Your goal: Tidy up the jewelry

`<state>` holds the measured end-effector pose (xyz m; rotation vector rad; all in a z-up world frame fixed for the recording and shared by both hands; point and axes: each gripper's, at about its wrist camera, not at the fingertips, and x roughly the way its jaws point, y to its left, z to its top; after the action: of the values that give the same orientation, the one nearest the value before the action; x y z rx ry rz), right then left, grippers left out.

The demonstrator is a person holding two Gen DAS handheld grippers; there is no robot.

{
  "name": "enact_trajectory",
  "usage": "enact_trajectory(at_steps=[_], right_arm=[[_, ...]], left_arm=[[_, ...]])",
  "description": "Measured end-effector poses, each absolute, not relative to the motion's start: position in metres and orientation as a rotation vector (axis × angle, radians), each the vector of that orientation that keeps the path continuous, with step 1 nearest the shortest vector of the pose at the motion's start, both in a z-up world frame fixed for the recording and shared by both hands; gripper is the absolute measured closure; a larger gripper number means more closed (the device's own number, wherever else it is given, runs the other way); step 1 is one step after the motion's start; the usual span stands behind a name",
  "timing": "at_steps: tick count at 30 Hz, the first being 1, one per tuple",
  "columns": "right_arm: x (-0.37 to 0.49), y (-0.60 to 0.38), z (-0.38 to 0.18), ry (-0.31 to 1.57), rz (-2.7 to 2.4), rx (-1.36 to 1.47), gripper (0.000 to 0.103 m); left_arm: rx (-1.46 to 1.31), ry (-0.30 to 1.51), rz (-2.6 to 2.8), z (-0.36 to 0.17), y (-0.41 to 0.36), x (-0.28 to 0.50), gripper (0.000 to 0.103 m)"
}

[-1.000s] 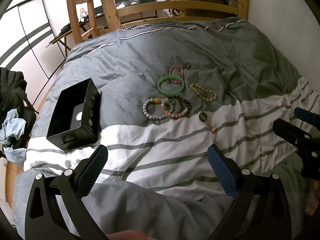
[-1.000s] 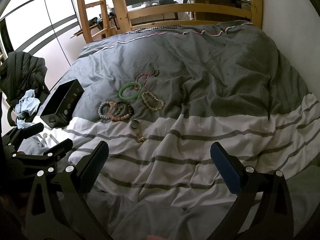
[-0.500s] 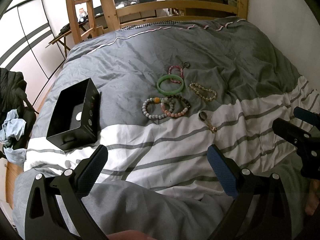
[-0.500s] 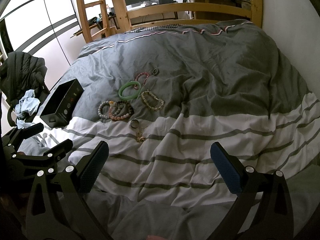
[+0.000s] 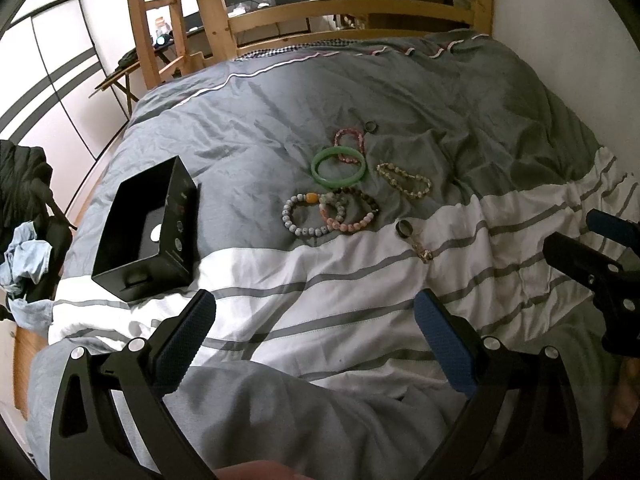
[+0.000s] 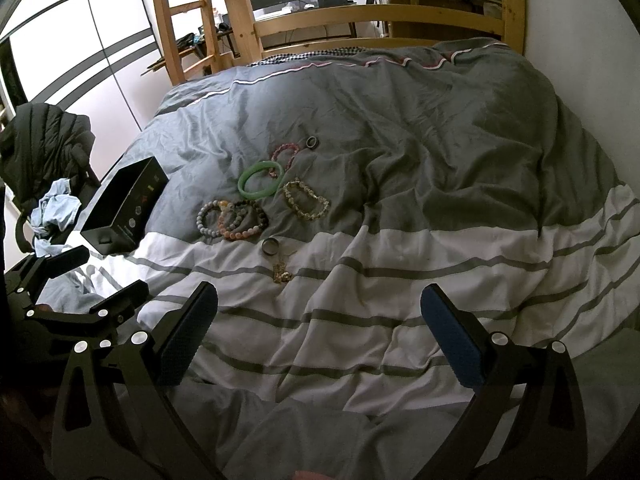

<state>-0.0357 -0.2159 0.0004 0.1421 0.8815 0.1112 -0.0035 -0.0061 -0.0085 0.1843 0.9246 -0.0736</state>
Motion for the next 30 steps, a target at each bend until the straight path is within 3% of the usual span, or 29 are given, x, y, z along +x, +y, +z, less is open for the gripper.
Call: enact_trajectory(at_steps=[19,30], right_arm=[[-0.036,-0.213,-0.003,0.889,0.115,0.144,0.003],[-0.004,-0.184,-0.035,0.945,0.165,0.067,0.003]], left_arm=[[0.2,0.945,-0.079,-0.011,-0.008,0.001,0.006],[0.193,1.004,-0.038,-0.026,-0.015,0.077,0.006]])
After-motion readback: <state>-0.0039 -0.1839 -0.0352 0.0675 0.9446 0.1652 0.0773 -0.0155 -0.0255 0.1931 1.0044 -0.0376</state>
